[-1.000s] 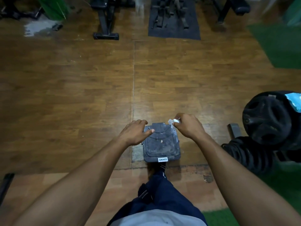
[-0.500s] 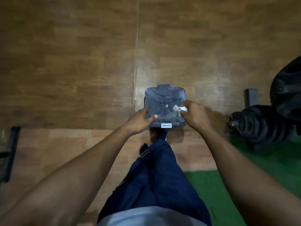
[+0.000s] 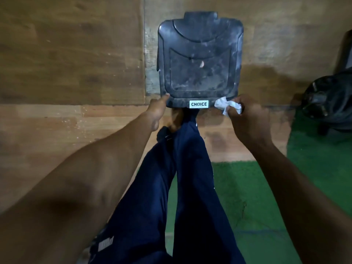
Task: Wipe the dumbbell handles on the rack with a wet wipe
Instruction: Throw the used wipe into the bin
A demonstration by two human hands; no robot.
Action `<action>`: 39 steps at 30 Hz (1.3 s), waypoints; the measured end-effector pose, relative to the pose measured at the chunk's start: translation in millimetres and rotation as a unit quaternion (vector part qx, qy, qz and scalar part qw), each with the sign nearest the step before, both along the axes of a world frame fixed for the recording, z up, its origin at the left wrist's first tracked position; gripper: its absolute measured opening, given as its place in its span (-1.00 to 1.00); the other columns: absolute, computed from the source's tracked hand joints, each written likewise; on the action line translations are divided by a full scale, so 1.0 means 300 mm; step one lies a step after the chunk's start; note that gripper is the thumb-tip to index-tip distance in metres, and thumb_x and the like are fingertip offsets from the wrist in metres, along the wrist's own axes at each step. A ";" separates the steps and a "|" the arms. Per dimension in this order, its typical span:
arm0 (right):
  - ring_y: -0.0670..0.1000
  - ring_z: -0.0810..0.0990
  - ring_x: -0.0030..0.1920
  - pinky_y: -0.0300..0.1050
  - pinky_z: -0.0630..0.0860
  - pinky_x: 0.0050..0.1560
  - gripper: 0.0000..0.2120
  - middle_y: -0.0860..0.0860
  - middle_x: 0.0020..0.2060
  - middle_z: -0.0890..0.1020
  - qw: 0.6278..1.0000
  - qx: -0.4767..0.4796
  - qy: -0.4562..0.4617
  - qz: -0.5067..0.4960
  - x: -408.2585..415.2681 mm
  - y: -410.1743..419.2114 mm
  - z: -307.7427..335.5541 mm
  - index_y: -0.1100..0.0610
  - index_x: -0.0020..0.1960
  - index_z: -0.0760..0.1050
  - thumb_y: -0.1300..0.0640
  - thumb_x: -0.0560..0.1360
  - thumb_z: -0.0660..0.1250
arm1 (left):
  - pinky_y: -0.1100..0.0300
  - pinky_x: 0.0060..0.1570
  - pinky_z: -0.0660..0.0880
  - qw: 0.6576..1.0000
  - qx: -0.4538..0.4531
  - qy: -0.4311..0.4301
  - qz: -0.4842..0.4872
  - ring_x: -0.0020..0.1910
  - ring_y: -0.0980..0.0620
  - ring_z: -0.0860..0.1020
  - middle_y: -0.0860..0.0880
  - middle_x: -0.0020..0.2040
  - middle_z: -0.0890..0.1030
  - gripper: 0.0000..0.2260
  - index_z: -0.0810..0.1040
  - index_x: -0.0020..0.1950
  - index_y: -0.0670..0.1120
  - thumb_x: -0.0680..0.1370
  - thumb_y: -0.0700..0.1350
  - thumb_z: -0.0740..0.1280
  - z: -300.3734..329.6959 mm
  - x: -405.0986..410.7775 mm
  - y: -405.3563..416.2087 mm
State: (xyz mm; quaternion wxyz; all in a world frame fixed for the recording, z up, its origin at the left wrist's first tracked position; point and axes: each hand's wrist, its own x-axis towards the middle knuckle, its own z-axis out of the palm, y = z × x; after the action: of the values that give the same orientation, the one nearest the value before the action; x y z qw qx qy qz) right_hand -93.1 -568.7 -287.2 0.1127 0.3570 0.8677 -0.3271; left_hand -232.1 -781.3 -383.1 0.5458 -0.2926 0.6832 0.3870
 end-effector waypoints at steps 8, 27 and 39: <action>0.04 0.56 -0.21 -0.02 0.44 -0.24 -0.88 -0.06 -0.26 0.60 1.000 -0.009 -0.014 0.020 0.071 -0.008 -0.061 -0.01 -0.14 0.44 -0.02 0.51 0.31 | -0.03 0.49 0.25 0.997 0.000 -0.005 0.072 0.44 -0.04 0.41 0.00 0.54 0.37 -0.38 0.29 0.59 0.01 0.62 0.31 0.21 -0.073 0.019 0.077; 0.11 0.64 0.00 0.14 0.61 -0.04 -0.46 0.02 0.04 0.63 1.000 -0.009 0.014 -0.002 -0.196 -0.051 0.246 -0.14 0.39 0.25 0.16 0.51 0.35 | 0.13 0.09 0.40 0.975 0.096 0.201 0.008 -0.13 0.14 0.49 0.09 -0.12 0.52 -0.72 0.50 0.02 0.06 0.71 0.20 0.12 0.567 -0.366 0.171; 0.07 0.61 0.01 0.06 0.58 0.04 -0.58 -0.06 0.01 0.62 1.000 -0.006 -0.008 -0.026 -0.116 -0.071 0.412 -0.08 0.34 0.34 0.04 0.52 0.33 | 0.01 0.39 0.34 0.968 0.098 0.215 -0.082 0.27 -0.03 0.53 -0.02 0.14 0.61 -0.73 0.54 0.02 -0.02 0.70 0.11 0.18 0.731 -0.201 0.040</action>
State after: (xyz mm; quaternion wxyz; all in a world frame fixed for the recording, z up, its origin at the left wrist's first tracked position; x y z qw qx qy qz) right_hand -128.0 -590.1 -163.6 0.1131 0.3817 0.8552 -0.3318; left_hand -292.3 -769.3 -163.7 0.4420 -0.0908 0.7649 0.4598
